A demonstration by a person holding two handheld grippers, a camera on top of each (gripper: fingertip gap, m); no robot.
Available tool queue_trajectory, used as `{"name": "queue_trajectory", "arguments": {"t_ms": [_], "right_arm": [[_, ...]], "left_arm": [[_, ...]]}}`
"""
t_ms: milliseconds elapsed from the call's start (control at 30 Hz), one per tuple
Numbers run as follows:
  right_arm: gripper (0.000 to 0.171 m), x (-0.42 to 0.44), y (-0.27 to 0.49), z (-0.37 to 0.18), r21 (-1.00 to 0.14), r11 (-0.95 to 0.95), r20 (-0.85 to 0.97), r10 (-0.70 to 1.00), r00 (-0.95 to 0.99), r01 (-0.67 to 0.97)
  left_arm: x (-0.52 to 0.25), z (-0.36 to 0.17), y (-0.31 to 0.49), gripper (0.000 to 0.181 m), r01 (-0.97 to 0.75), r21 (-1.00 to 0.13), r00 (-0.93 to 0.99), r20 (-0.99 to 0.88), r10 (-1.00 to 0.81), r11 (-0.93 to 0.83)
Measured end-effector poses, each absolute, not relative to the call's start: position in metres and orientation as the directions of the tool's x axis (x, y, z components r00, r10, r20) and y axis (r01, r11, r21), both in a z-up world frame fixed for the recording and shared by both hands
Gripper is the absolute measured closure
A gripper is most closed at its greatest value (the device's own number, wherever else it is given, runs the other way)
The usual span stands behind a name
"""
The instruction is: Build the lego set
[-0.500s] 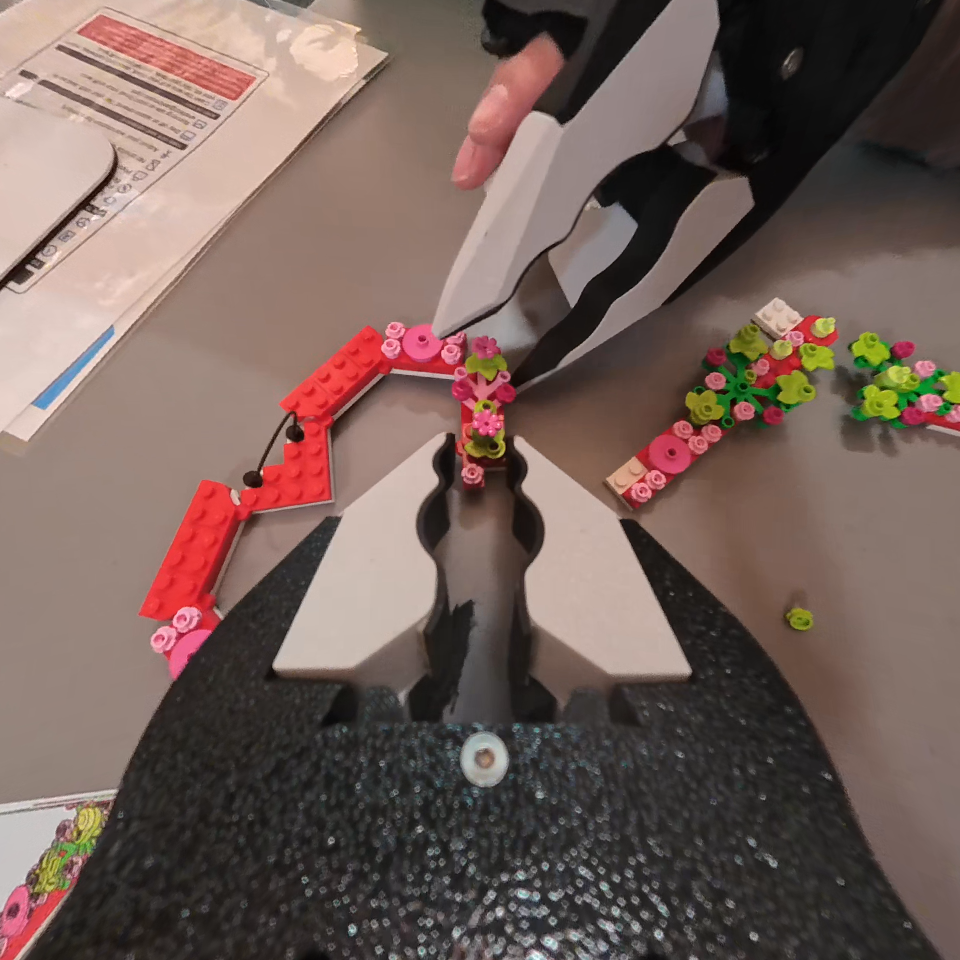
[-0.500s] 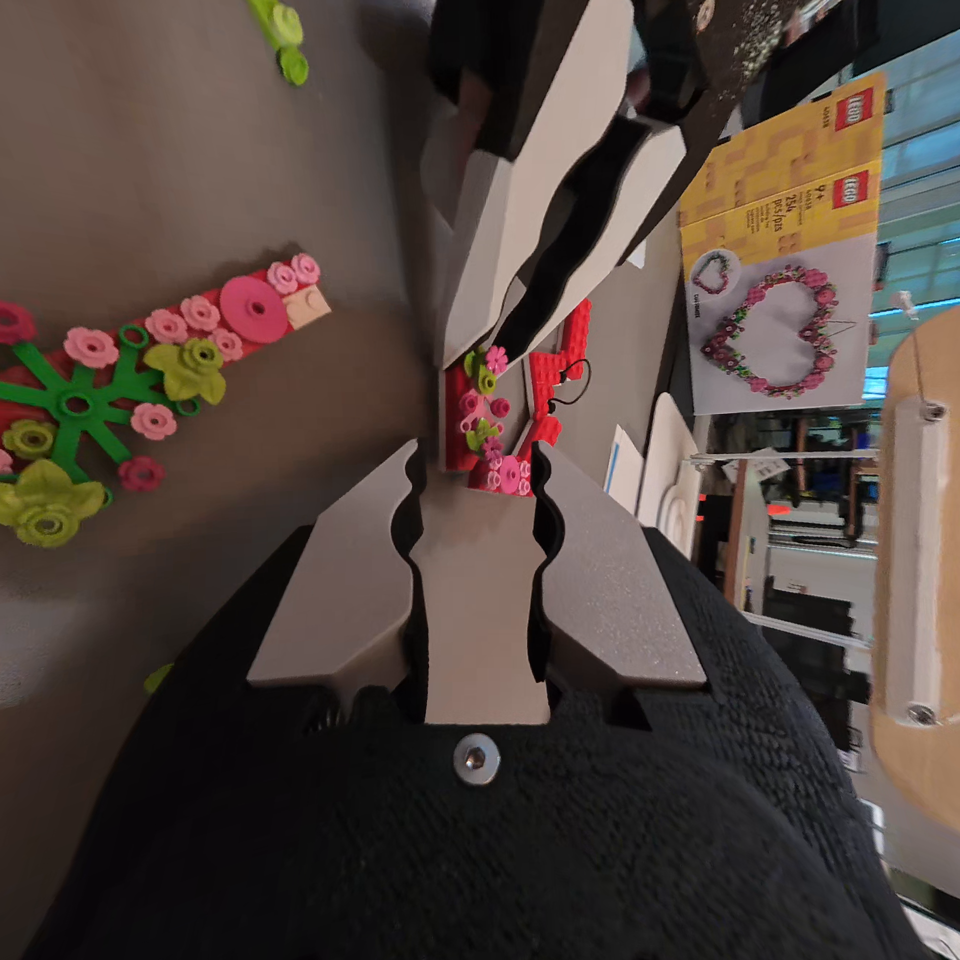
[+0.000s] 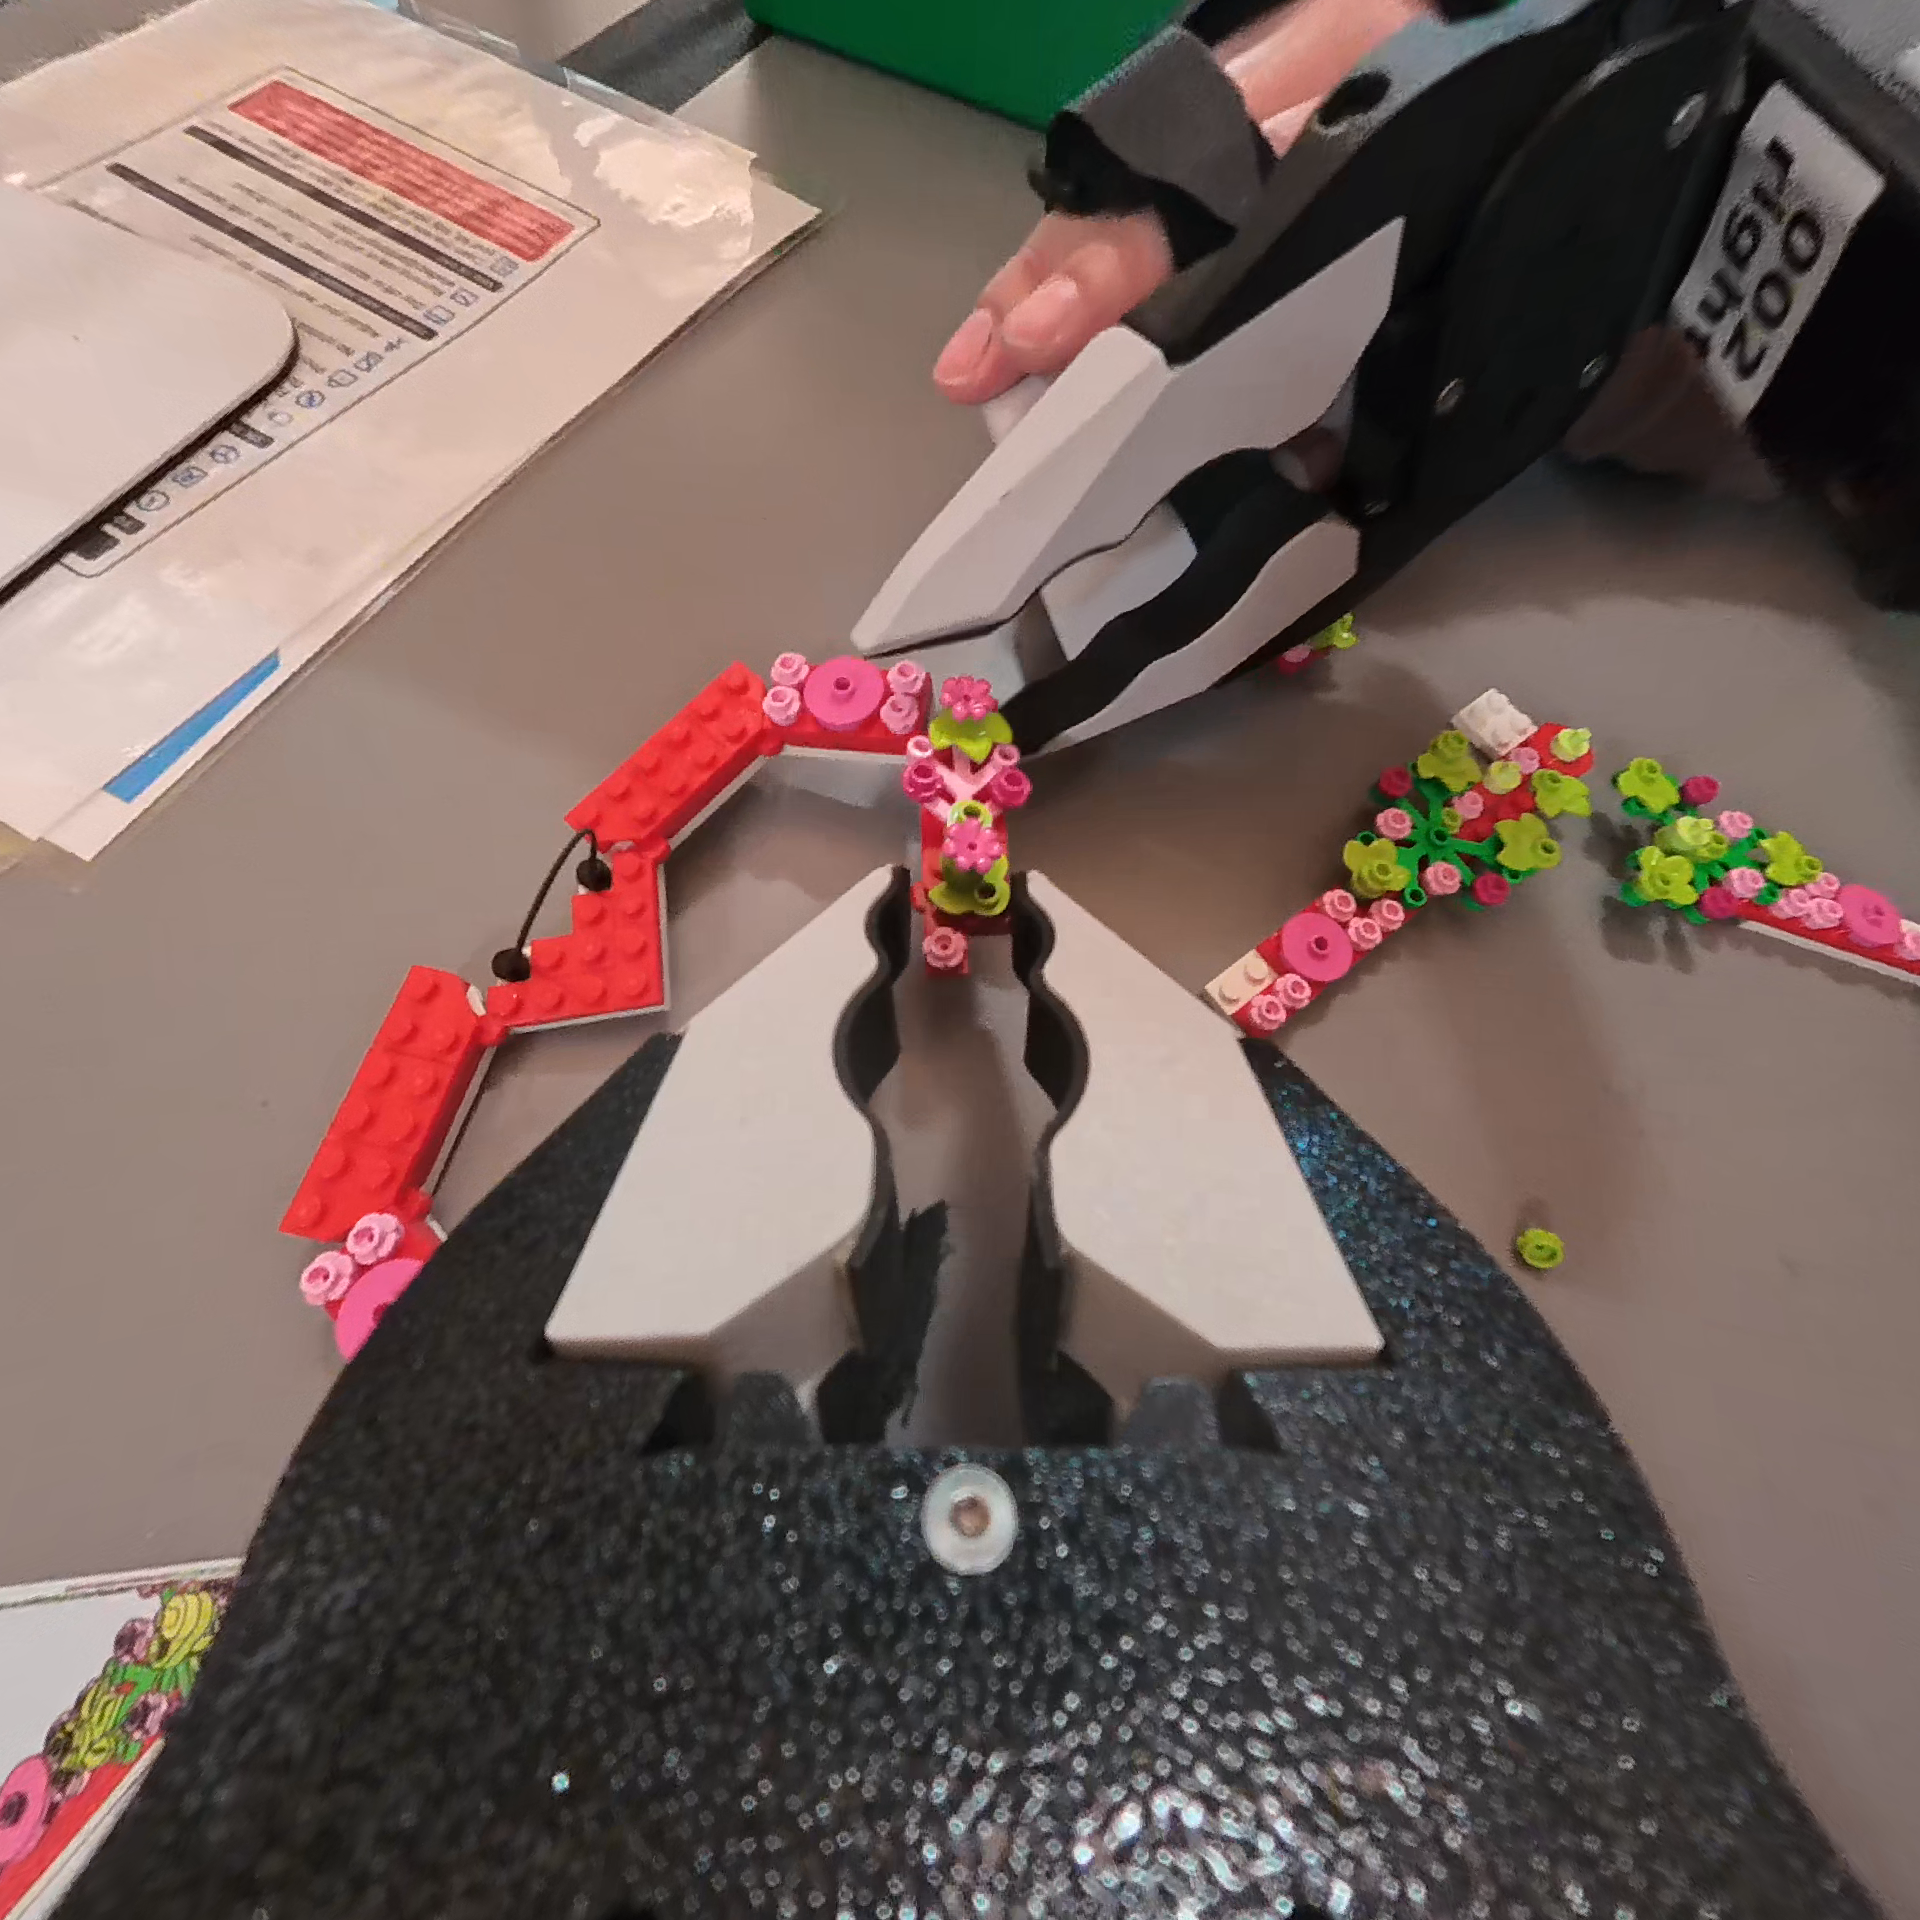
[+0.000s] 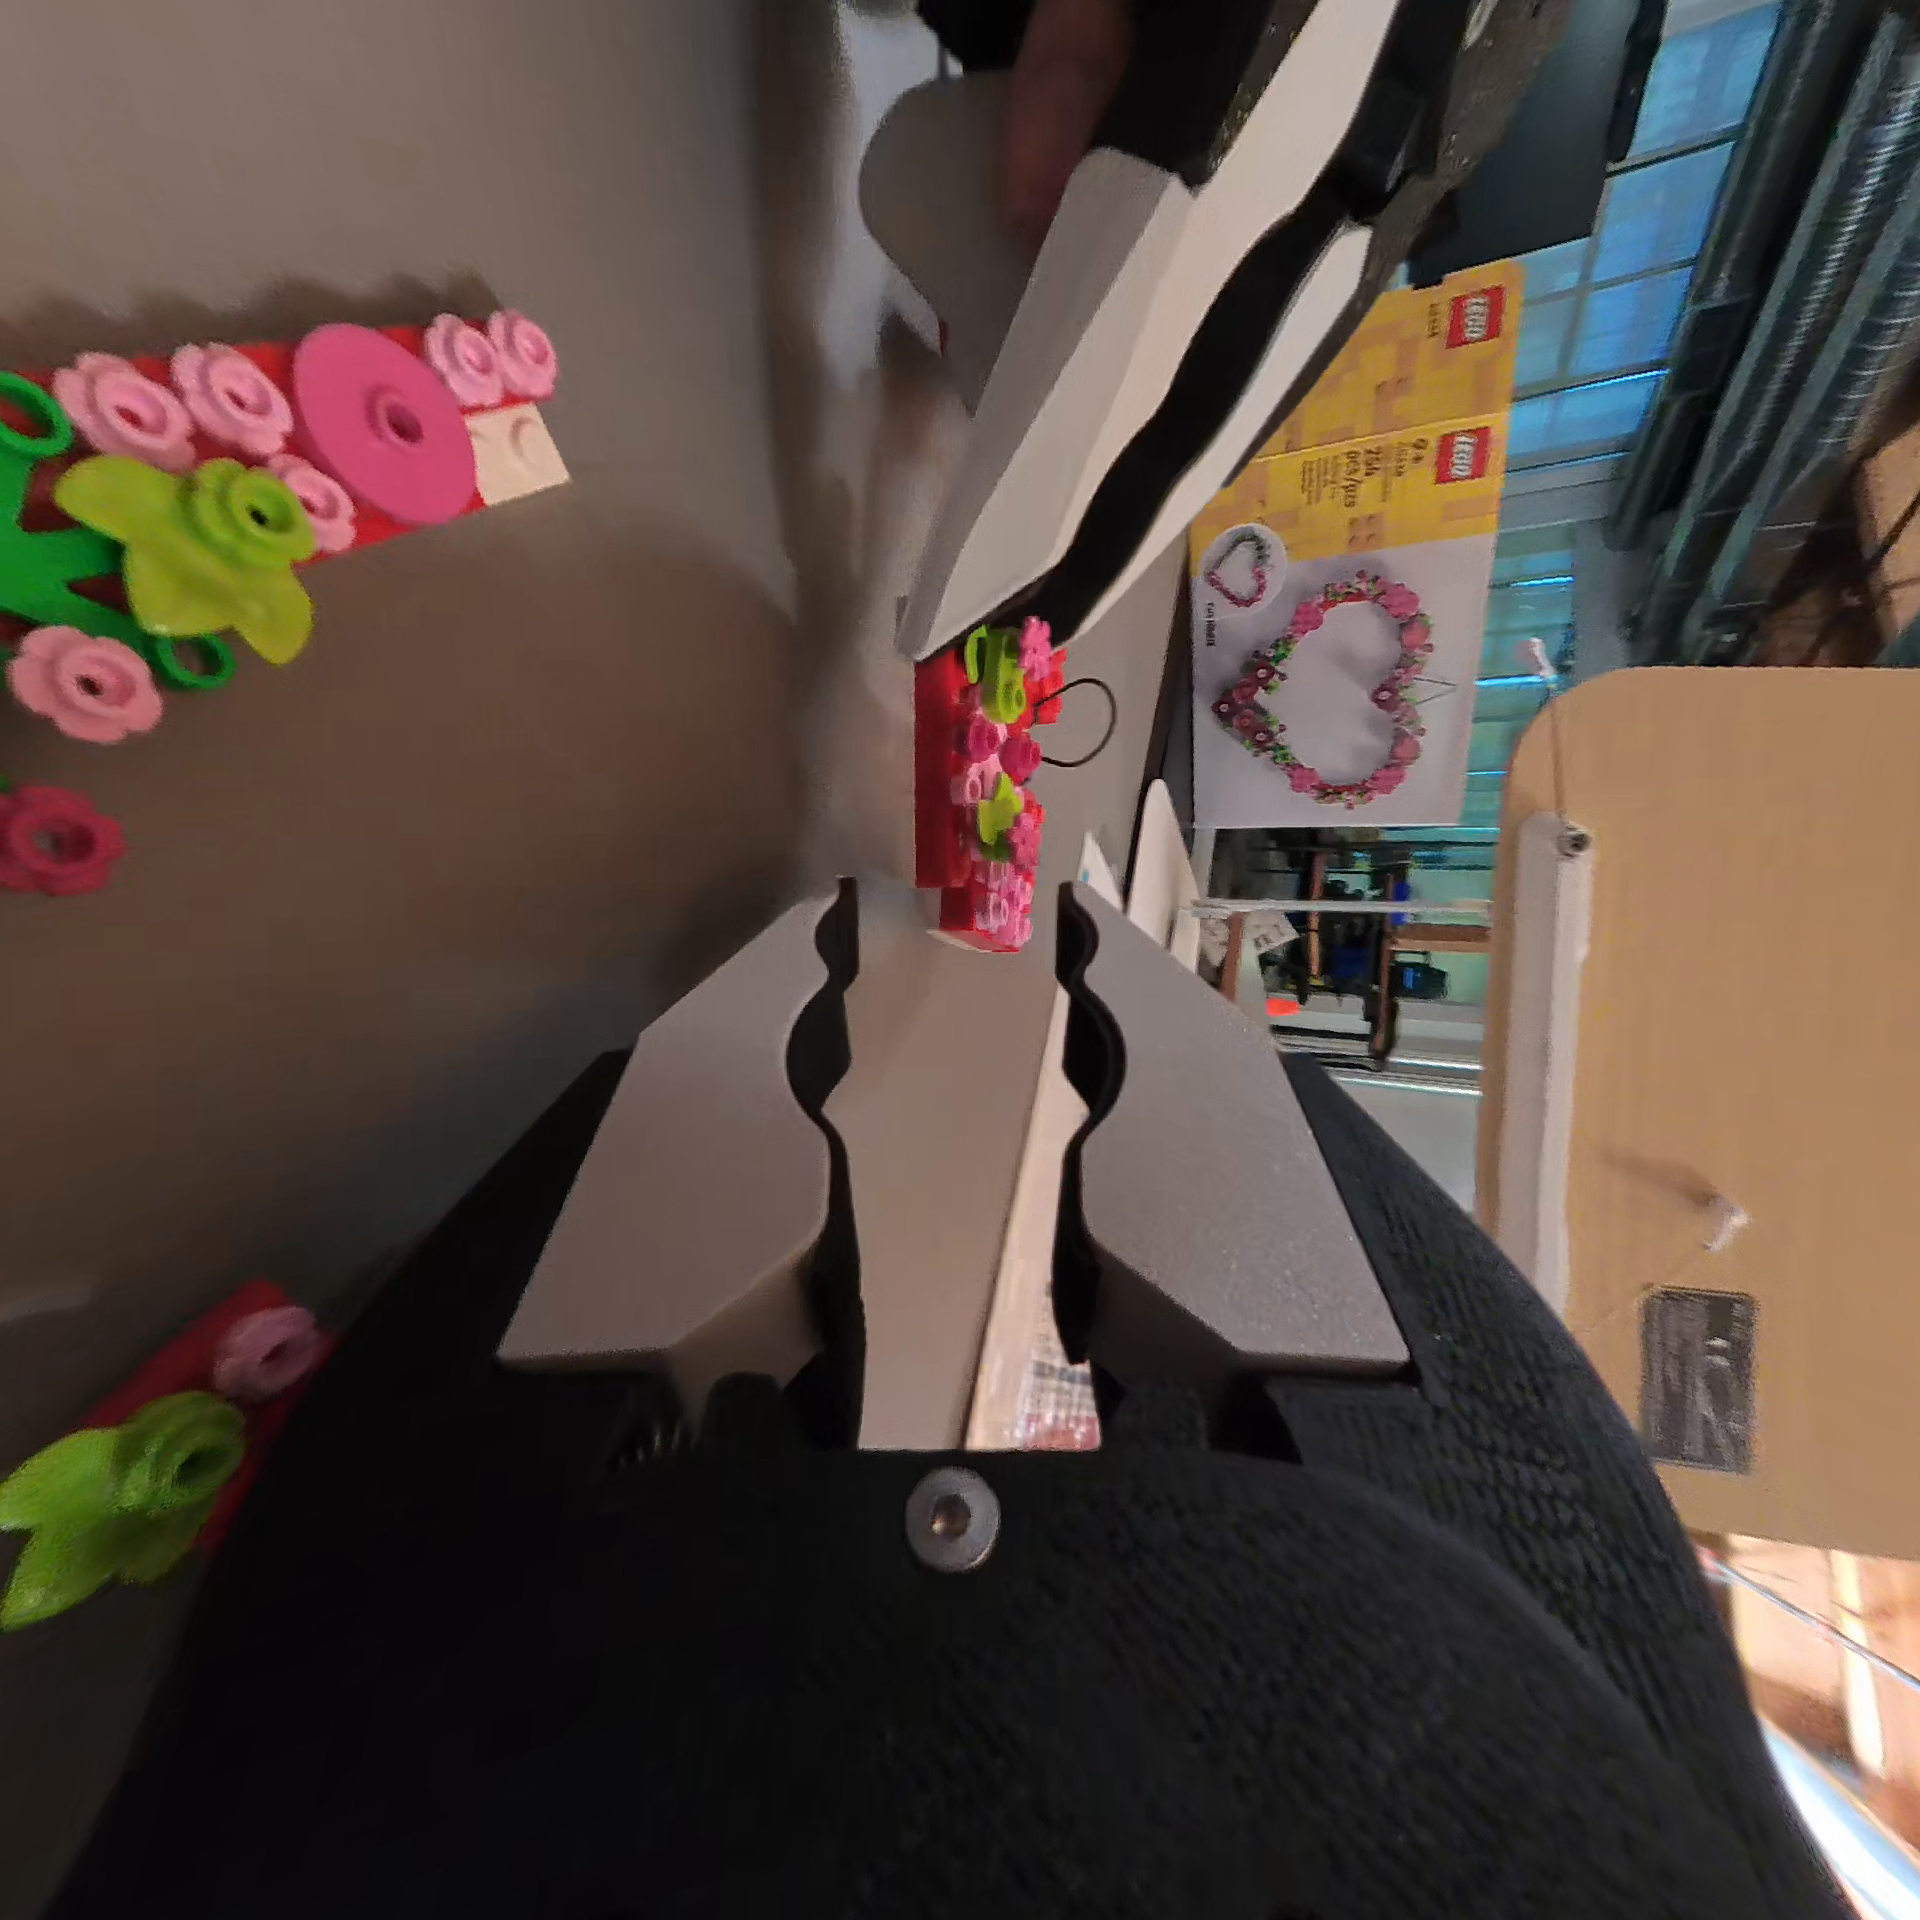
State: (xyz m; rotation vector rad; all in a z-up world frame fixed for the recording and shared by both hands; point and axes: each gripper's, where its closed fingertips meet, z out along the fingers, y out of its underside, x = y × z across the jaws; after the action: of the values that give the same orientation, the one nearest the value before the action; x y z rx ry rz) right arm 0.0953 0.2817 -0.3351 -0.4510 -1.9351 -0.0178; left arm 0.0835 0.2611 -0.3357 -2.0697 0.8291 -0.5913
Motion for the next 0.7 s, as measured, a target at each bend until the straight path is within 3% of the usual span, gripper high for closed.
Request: {"name": "queue_trajectory", "arguments": {"t_ms": [367, 700], "right_arm": [[0.156, 0.087, 0.292, -0.329, -0.119, 0.941, 0.947, 0.203, -0.247, 0.316], [0.158, 0.084, 0.295, -0.329, -0.037, 0.954, 0.970, 0.106, -0.220, 0.297]], "left_arm": [[0.088, -0.329, 0.257, 0.164, -0.336, -0.834, 0.644, 0.135, -0.753, -0.437], [0.089, -0.330, 0.256, 0.164, -0.347, -0.833, 0.637, 0.128, -0.760, -0.431]]}}
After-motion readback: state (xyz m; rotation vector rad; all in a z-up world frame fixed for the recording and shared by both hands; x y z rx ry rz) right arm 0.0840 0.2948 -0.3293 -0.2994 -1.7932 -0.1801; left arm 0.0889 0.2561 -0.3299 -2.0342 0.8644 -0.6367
